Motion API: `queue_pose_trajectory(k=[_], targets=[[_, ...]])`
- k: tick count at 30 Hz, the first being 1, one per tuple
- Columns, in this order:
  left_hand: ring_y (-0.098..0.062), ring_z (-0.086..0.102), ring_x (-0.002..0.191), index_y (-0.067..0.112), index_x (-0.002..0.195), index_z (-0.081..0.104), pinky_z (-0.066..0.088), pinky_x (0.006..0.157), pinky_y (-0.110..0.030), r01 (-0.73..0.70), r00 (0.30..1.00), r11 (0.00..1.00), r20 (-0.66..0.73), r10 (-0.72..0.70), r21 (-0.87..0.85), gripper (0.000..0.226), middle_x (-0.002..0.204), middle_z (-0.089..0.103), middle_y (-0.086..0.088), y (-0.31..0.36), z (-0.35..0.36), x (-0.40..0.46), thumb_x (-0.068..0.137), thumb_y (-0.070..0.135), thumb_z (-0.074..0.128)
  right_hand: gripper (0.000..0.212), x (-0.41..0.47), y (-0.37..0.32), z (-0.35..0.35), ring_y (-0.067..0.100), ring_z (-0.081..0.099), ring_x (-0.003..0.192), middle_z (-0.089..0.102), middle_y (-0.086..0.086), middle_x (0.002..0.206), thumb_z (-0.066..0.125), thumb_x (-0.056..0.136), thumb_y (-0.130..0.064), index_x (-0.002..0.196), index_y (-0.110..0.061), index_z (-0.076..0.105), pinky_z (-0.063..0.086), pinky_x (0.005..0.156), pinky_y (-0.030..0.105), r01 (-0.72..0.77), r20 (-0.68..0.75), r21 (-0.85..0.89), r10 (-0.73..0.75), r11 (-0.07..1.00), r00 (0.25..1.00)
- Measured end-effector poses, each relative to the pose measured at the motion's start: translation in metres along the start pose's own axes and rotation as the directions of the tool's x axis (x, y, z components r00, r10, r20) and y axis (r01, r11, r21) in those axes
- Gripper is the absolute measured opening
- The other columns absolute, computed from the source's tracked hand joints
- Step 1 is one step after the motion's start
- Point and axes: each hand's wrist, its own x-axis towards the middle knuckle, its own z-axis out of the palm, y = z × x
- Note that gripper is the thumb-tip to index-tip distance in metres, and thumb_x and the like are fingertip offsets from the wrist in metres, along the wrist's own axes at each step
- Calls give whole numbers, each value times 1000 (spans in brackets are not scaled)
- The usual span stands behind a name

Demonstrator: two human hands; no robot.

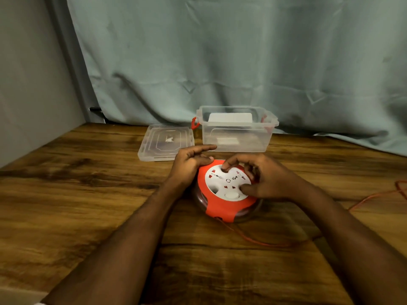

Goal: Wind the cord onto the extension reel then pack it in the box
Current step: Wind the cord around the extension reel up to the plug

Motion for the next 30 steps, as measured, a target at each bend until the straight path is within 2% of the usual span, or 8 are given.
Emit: queue_pose_trajectory(k=[3,7,11,14,17,22,27,30], targets=[[-29,71,81,7,119,69,59,74,-35,-4,1000,1000,10,3,22,36,86,74,-13,-2,1,2,86,-5,61,53,8,0,-13,12,71,90,69,-16,118,79,67,-34,116,-45,64,62,68,42,-31,99,0,31,1000,995],[-30,72,80,8,119,69,58,71,-36,-5,1000,1000,-15,5,20,36,87,74,-13,-3,0,3,87,-5,59,52,20,-5,-20,1,65,86,66,-21,118,85,71,-19,114,-42,66,58,69,27,-34,162,-52,43,998,986],[-28,69,77,5,121,68,57,72,-34,-10,1000,1000,7,10,-30,39,82,71,-11,-3,-3,2,85,-3,56,49,19,2,-17,2,63,98,63,-20,119,86,75,-20,116,-39,68,52,67,17,-15,134,-42,20,999,991],[-33,71,96,7,118,70,59,84,-39,23,999,1000,34,-23,1,32,106,74,-16,-3,2,4,90,3,54,46,12,9,-16,1,63,103,62,-22,119,87,75,-22,115,-38,69,52,66,13,-15,81,-19,16,1000,997],[-31,70,103,8,114,73,56,91,-41,55,998,997,38,-58,58,30,112,74,-14,-5,6,7,96,5,49,42,7,11,-14,1,62,105,62,-22,120,89,74,-29,109,-39,68,54,67,13,-19,63,-20,20,1000,998],[-28,71,98,10,106,74,56,87,-38,56,998,994,31,-59,94,30,107,75,-13,-5,8,5,93,0,49,26,2,7,-11,7,63,96,65,-17,102,88,67,-39,79,-30,67,56,69,24,2,47,-47,0,999,999],[-27,70,95,5,104,74,56,86,-37,16,1000,994,-11,-14,109,28,105,74,-16,-9,8,5,92,-3,50,47,0,0,-1,5,55,58,59,-14,58,90,63,-54,58,-23,55,45,52,30,-37,-93,-102,28,994,995],[-28,70,95,2,107,73,56,86,-38,16,1000,994,-14,-15,110,28,106,74,-17,-10,8,6,92,-3,50,55,0,-8,10,-1,54,53,55,-19,48,85,63,-62,52,-21,50,38,49,22,-46,-207,-200,4,979,978]])
